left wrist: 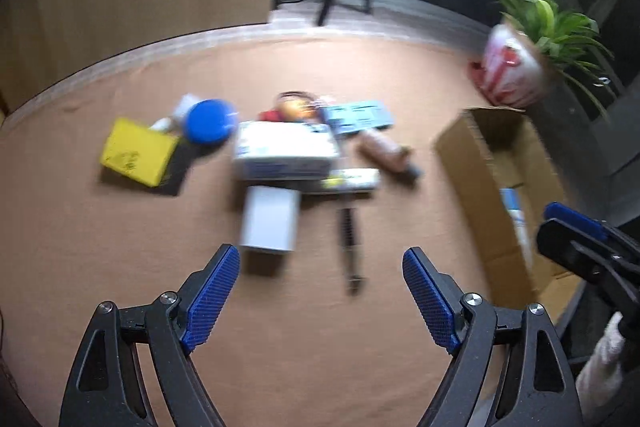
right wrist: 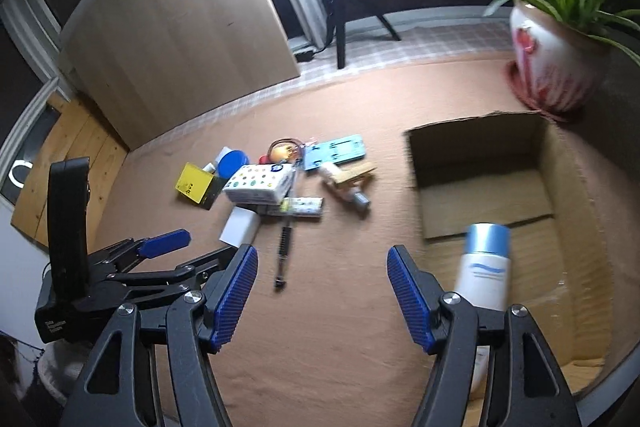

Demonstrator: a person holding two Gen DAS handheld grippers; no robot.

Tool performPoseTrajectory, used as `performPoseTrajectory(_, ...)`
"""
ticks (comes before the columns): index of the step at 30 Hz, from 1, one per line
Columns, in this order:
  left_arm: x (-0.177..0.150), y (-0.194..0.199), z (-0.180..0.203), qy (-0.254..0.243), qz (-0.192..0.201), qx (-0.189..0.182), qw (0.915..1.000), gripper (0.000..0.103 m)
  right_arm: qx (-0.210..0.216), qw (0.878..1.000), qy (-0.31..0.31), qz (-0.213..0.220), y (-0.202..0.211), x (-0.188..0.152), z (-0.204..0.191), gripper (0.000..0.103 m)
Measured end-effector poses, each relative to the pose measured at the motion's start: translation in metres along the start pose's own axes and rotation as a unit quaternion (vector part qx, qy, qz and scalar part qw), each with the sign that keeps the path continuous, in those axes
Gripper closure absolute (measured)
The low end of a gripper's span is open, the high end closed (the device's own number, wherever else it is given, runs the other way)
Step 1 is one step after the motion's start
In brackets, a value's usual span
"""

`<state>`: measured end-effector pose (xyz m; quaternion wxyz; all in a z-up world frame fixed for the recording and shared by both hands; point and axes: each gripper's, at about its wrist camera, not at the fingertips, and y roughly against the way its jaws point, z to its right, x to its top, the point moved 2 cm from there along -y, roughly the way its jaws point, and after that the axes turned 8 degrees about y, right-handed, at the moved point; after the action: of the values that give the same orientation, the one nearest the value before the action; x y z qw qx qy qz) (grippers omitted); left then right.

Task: Organize objects
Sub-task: 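Carry the bottle into the cardboard box and open the right tool, then grasp the white charger with the left tool while the right tool grasps the black pen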

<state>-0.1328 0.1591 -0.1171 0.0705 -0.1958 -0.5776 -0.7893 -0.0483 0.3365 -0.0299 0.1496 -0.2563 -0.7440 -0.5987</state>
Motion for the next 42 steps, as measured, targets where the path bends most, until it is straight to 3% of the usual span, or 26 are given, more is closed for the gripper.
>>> performPoseTrajectory(6,0.004,-0.016,-0.038,0.019,-0.006,0.022,0.9996,0.017,0.015,0.999,-0.007,-0.040,-0.042,0.003,-0.019,0.044)
performPoseTrajectory(10,0.006,-0.033,-0.040,0.014,-0.018,0.027,0.9994,0.017,0.022,0.997,-0.021,-0.075,-0.071,0.004,-0.020,0.058)
performPoseTrajectory(16,0.009,-0.051,-0.035,0.009,-0.026,0.032,0.9991,0.017,0.021,0.994,-0.031,-0.099,-0.099,0.006,-0.016,0.063)
performPoseTrajectory(21,0.014,-0.061,-0.031,0.002,-0.030,0.040,0.9987,0.029,0.030,0.993,-0.038,-0.112,-0.115,0.012,-0.015,0.065)
performPoseTrajectory(23,0.014,-0.065,-0.030,-0.001,-0.038,0.040,0.9984,0.038,0.028,0.992,-0.036,-0.118,-0.122,0.014,-0.017,0.067)
performPoseTrajectory(27,0.015,-0.068,-0.029,-0.004,-0.037,0.043,0.9984,0.044,0.030,0.991,-0.032,-0.129,-0.132,0.016,-0.020,0.071)
performPoseTrajectory(31,0.016,-0.068,-0.029,-0.003,-0.036,0.042,0.9984,0.061,0.026,0.990,-0.025,-0.138,-0.143,0.018,-0.023,0.084)
performPoseTrajectory(34,0.016,-0.067,-0.032,0.002,-0.036,0.036,0.9987,0.062,0.025,0.989,-0.023,-0.146,-0.147,0.018,-0.023,0.092)
performPoseTrajectory(42,0.010,-0.059,-0.042,0.018,-0.037,0.024,0.9989,0.063,0.029,0.989,-0.022,-0.142,-0.141,0.010,-0.021,0.093)
